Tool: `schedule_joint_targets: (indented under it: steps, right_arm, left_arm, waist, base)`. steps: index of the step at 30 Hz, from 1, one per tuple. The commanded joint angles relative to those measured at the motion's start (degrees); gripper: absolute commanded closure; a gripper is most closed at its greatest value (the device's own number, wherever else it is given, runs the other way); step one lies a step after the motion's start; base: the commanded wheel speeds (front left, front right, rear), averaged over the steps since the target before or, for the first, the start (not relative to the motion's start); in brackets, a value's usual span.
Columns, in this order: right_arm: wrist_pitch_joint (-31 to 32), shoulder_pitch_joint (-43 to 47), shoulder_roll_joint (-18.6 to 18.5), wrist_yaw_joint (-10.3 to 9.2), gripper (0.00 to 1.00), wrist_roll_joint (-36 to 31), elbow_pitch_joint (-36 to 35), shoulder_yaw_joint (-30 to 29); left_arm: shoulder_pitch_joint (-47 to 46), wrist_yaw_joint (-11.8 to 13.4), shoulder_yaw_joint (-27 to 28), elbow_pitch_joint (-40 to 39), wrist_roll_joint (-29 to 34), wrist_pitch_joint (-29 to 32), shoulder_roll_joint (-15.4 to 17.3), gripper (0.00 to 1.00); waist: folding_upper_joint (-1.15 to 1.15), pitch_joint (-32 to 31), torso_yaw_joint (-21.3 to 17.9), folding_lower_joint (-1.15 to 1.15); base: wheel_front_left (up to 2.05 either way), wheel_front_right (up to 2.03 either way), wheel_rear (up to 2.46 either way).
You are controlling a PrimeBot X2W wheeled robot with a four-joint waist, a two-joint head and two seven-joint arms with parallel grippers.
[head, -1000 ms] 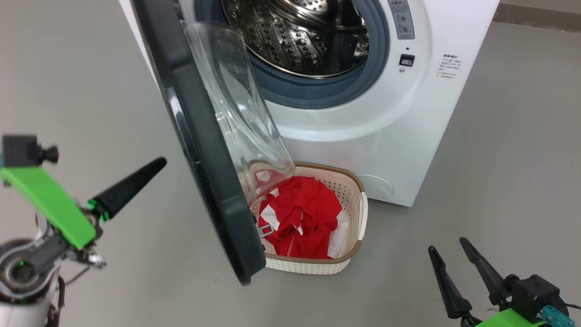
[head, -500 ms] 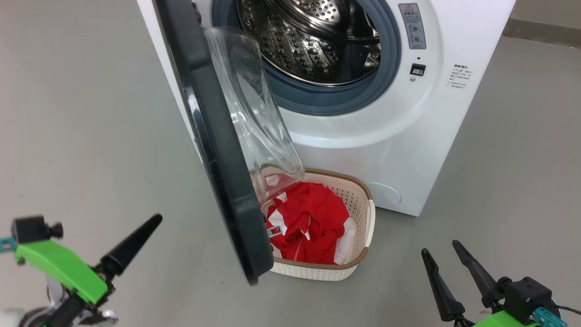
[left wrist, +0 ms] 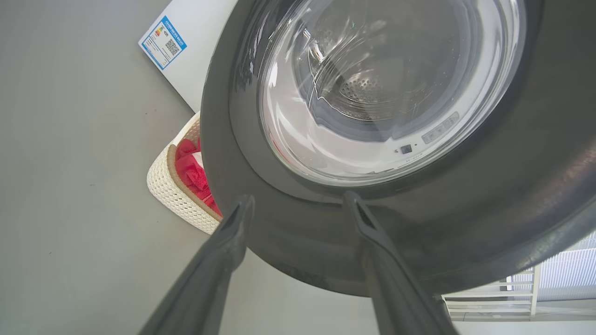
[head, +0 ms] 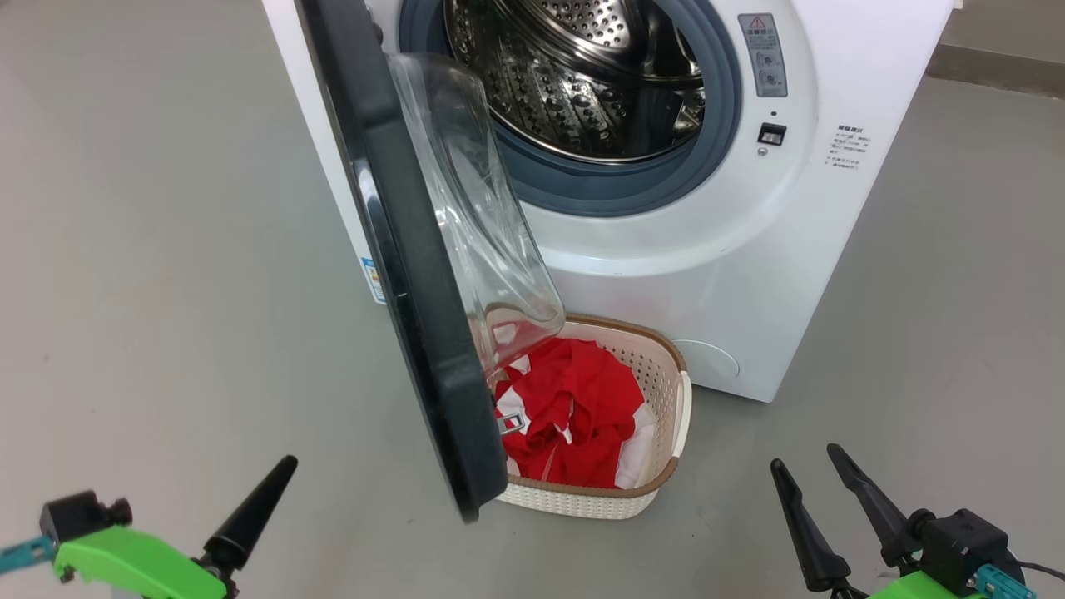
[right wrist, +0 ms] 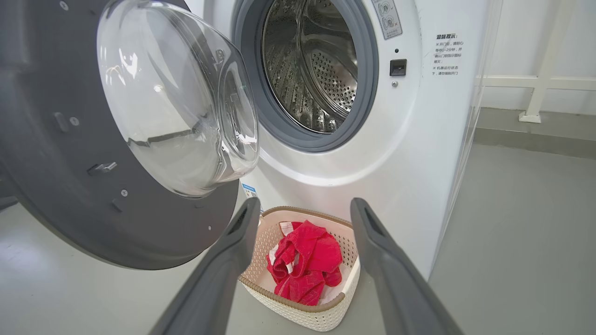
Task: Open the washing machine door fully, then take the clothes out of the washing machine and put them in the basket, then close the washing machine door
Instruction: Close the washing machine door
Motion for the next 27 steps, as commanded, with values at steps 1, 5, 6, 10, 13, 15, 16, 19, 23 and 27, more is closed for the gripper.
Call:
schedule_joint_targets:
  steps: [1,5,6,10,13,15,16,19,23,27]
  right_arm:
    - [-0.4,-0.7,-0.7,0.43,0.00,-0.9,-1.2,1.4]
    - [-0.4,-0.8,-0.7,0.43,0.00,-0.8,-1.1,1.4]
    - [-0.4,-0.8,-0.7,0.43,0.00,-0.8,-1.1,1.4]
    - [-0.4,-1.1,-0.8,0.43,0.00,-0.8,-1.0,1.3]
    - [-0.4,-1.2,-0.8,0.43,0.00,-0.8,-1.0,1.3]
    - [-0.4,-1.2,-0.7,0.43,0.00,-0.8,-0.9,1.3]
    - [-0.4,-1.2,-0.7,0.43,0.00,-0.8,-0.9,1.3]
    - [-0.4,-1.2,-0.6,0.43,0.00,-0.8,-0.8,1.2]
    - [-0.4,-1.4,-0.5,0.43,0.00,-0.8,-0.9,1.1]
    - [-0.4,-1.5,-0.5,0.43,0.00,-0.8,-0.8,1.0]
  left_arm:
    - [-1.0,-0.4,2.2,-1.0,-0.3,-0.7,1.5,0.00]
    - [0.4,-0.4,1.5,-0.7,0.0,-4.2,0.6,0.00]
    - [0.7,-0.4,1.1,-0.6,0.1,-4.9,0.5,0.00]
    - [1.9,-0.4,-0.4,0.1,0.6,-9.1,-0.1,0.00]
    - [2.5,-0.4,-1.6,0.8,1.7,-11.8,0.0,0.00]
    - [2.8,-0.4,-2.6,1.3,2.2,-13.9,-0.3,0.00]
    - [3.0,-0.4,-2.9,1.2,2.0,-14.9,-0.5,0.00]
    - [3.7,-0.4,-4.5,1.7,2.9,-17.9,-0.5,0.00]
    - [3.9,-0.4,-6.8,2.9,4.1,-22.2,-0.4,0.00]
    - [3.7,-0.4,-10.1,4.3,6.6,-26.6,-0.1,0.00]
  waist:
    - [0.00,0.0,0.0,0.00]
    - [0.00,0.0,0.0,0.00]
    - [0.00,0.1,0.0,0.00]
    - [0.00,0.3,-0.1,0.00]
    - [0.00,0.4,-0.2,0.00]
    - [0.00,0.4,-0.2,0.00]
    - [0.00,0.3,-0.2,0.00]
    - [0.00,0.4,-0.3,0.00]
    - [0.00,0.6,-0.3,0.00]
    - [0.00,0.7,-0.3,0.00]
  base:
    - [0.00,0.00,0.00]
    - [0.00,0.00,0.00]
    - [0.00,0.00,0.00]
    - [0.00,0.00,0.00]
    - [0.00,0.00,0.00]
    - [0.00,0.00,0.00]
    - [0.00,0.00,0.00]
    - [0.00,0.00,0.00]
    - [0.00,0.00,0.00]
    - [0.00,0.00,0.00]
